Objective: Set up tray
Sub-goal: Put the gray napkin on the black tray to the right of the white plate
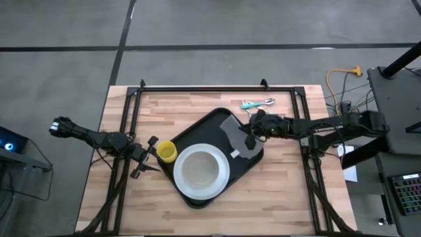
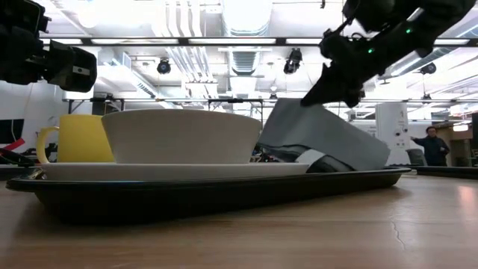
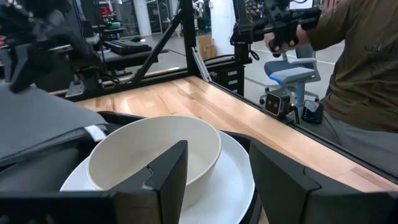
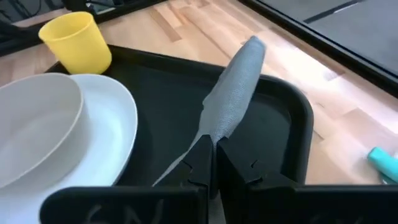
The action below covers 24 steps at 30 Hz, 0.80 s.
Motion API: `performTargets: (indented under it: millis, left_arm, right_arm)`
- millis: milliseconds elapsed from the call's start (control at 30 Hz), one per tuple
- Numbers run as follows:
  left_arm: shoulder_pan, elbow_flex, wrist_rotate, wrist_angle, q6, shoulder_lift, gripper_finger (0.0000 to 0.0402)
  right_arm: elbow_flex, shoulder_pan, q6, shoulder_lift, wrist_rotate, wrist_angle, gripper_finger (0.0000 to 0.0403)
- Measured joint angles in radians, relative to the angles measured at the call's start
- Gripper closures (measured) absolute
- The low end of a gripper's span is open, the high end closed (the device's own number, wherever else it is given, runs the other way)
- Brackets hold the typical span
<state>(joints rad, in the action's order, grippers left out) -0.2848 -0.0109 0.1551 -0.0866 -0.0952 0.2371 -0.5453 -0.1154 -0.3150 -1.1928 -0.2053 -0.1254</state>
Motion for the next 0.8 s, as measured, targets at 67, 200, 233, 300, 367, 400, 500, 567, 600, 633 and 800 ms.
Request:
performTargets:
  millis: [67,200,233,300,367,400,500,567,600,633,800]
  left_arm:
    - [0.0,0.0,0.0,0.0,0.0,0.0,0.0242]
    - [0.0,0.0,0.0,0.0,0.0,0.0,0.0242]
    - [0.0,0.0,0.0,0.0,0.0,0.0,0.0242]
    - [0.0,0.0,0.0,0.0,0.0,0.0,0.0242]
    - [0.0,0.0,0.0,0.0,0.0,0.0,0.0242]
    - [0.0,0.0,0.0,0.0,0.0,0.0,0.0242]
    - [0.0,0.0,0.0,0.0,0.0,0.0,0.0242]
    - [0.0,0.0,0.0,0.0,0.0,0.0,0.0242]
    - [0.0,0.0,0.0,0.0,0.0,0.0,0.0242]
    - [0.0,0.0,0.0,0.001,0.0,0.0,0.0242]
    - [0.0,0.0,0.0,0.0,0.0,0.0,0.0242]
  right_arm:
    - [-0.001,-0.03,0.007,-0.024,0.029,-0.02,0.0394]
    - [-0.001,-0.079,0.004,-0.086,0.101,-0.04,0.0394]
    - [-0.001,-0.086,0.004,-0.104,0.121,-0.048,0.0394]
    - [-0.001,-0.092,0.004,-0.142,0.141,-0.081,0.0394]
    - [-0.001,-0.093,0.016,-0.174,0.146,-0.112,0.0394]
    - [-0.001,-0.092,0.024,-0.188,0.146,-0.134,0.0394]
    - [-0.002,-0.094,0.031,-0.221,0.138,-0.171,0.0394]
    - [-0.007,-0.096,0.049,-0.236,0.118,-0.16,0.0394]
    - [-0.012,-0.096,0.06,-0.242,0.105,-0.151,0.0394]
    - [-0.018,-0.096,0.076,-0.247,0.098,-0.134,0.0394]
    - [-0.063,-0.098,0.119,-0.26,0.1,-0.057,0.0387]
